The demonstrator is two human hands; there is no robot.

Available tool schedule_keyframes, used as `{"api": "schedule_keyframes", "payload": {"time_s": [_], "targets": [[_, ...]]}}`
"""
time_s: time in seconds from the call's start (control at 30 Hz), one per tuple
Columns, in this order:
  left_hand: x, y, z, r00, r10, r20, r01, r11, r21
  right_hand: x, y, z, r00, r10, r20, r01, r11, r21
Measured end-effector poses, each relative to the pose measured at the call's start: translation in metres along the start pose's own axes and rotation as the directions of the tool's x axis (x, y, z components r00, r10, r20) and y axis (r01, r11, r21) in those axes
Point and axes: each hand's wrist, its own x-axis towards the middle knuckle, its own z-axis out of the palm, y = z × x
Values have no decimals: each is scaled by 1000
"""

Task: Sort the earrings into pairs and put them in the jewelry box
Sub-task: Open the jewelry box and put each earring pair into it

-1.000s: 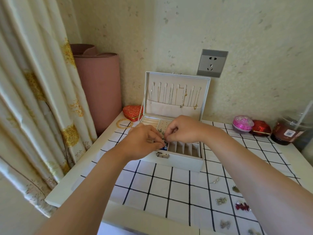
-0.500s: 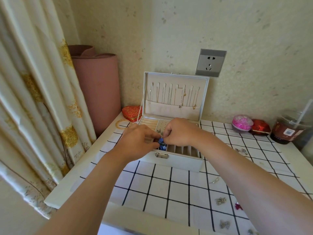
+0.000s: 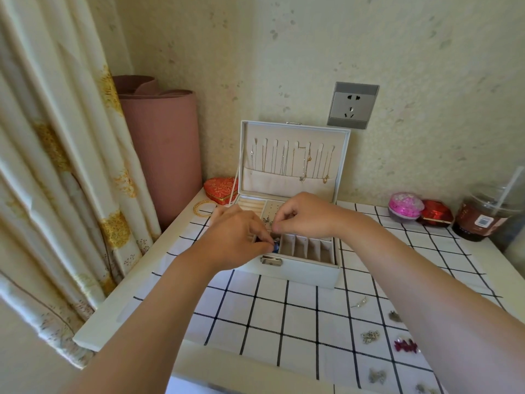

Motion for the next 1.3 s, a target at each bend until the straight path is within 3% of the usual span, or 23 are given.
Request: {"api": "schedule_keyframes", "payload": {"time_s": [0.07, 0.17, 0.23, 0.33, 0.4, 0.53, 0.77, 1.03, 1.3], "targets": [[1, 1, -1, 998, -57, 27, 60, 987, -152, -1, 0, 0, 997, -5, 71, 7, 1000, -28], [3, -1, -7, 973, -211, -96, 143, 872, -467, -1, -1, 3, 995, -12, 98, 19, 998, -67], [2, -7, -7, 961, -238, -139, 163, 898, -410, -1, -2, 3, 995, -15, 97, 21, 998, -64], [-4, -8, 0, 985, -172, 2, 162, 924, -346, -2, -5, 3, 996, 0, 94, 9, 995, -98], [-4, -7, 5, 992, -125, 25, 127, 951, -280, -3, -6, 3, 995, 10, 100, 0, 995, -104], [-1, -2, 5, 995, -96, -38, 86, 973, -216, -2, -3, -1, 995, 8, 94, -1, 997, -75], [3, 0, 9, 966, -213, -147, 208, 977, -47, 0, -1, 2, 992, 9, 122, 0, 998, -70], [7, 2, 21, 936, -277, -219, 275, 961, -39, 3, 5, -2, 996, 39, 77, -35, 998, -56], [6, -5, 8, 981, -130, -145, 133, 991, 9, 4, 2, 5, 999, 32, 36, -30, 998, -54]]}}
